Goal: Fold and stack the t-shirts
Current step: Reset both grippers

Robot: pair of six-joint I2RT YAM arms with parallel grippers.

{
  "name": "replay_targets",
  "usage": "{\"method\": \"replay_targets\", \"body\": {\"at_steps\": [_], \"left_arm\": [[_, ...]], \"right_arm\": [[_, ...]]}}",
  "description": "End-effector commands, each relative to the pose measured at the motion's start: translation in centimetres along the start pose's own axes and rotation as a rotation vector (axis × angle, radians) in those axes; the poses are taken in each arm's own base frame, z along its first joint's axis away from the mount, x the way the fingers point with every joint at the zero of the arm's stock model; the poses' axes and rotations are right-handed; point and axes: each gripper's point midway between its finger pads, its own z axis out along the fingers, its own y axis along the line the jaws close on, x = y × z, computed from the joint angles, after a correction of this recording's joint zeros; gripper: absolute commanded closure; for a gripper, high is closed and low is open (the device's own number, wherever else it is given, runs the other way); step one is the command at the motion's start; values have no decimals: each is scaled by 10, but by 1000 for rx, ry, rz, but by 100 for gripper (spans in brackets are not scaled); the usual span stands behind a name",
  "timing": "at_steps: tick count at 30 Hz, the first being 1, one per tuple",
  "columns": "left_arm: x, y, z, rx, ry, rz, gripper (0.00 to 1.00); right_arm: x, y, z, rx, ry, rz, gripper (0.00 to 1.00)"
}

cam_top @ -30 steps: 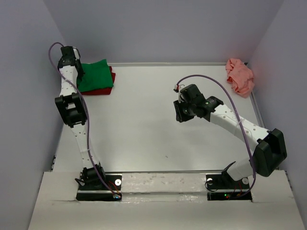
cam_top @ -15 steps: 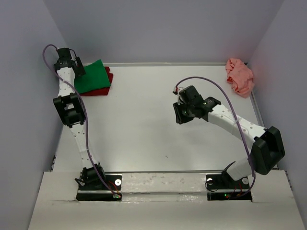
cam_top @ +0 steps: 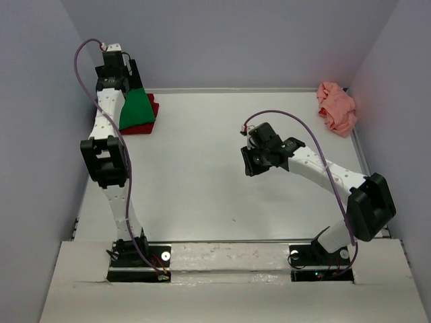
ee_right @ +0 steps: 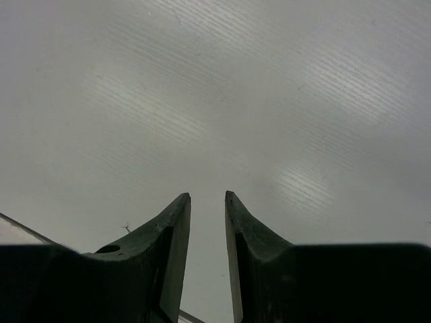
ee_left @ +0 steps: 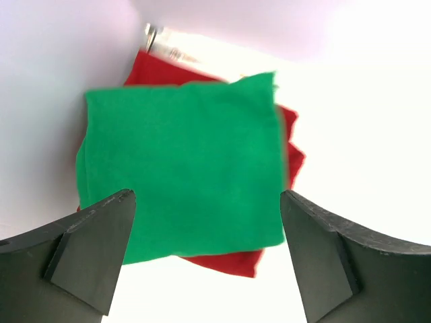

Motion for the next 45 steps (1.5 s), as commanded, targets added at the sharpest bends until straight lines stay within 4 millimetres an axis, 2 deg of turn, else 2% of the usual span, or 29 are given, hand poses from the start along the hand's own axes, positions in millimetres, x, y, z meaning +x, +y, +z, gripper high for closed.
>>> {"method": "replay_targets", "body": {"at_steps": [1, 4, 9, 10, 11, 13, 15, 20, 27, 29, 33, 34, 40, 45], "left_arm": [[-53, -13, -52, -26, -144, -17, 1], [-38, -24, -49, -16, -102, -29, 1], [-5, -35, -31, -7, -2, -50, 1], [4, -39, -23, 1, 16, -44, 4], [9, -45, -20, 29, 31, -44, 19], [20, -52, -13, 60, 65, -59, 24], [24, -62, -12, 98, 77, -65, 24], [26, -73, -12, 125, 80, -62, 20], [54, -78, -3, 125, 159, -56, 19], [60, -77, -4, 126, 173, -54, 19], [59, -79, -15, 152, 157, -64, 14], [61, -94, -23, 178, 153, -46, 13], [61, -100, -31, 205, 157, -53, 11], [60, -106, -51, 240, 144, -59, 10]], "right_arm": [[-31, 14, 2, -41, -65, -25, 67], [-43, 18, -2, -51, -88, -28, 68], [-45, 21, -11, -63, -95, -33, 68], [-45, 21, -12, -62, -94, -31, 69], [-43, 20, -14, -55, -84, -28, 69], [-42, 16, -18, -36, -90, -18, 70], [-38, 10, -18, -7, -91, -13, 70], [-40, 3, -19, 35, -103, -10, 69], [-54, -3, -23, 82, -151, 3, 68], [-58, -4, -23, 90, -162, 6, 68], [-61, -7, -29, 109, -184, 14, 67], [-61, -8, -30, 112, -188, 15, 67], [-58, -13, -38, 137, -208, 27, 65], [-57, -16, -36, 153, -213, 30, 64]]}}
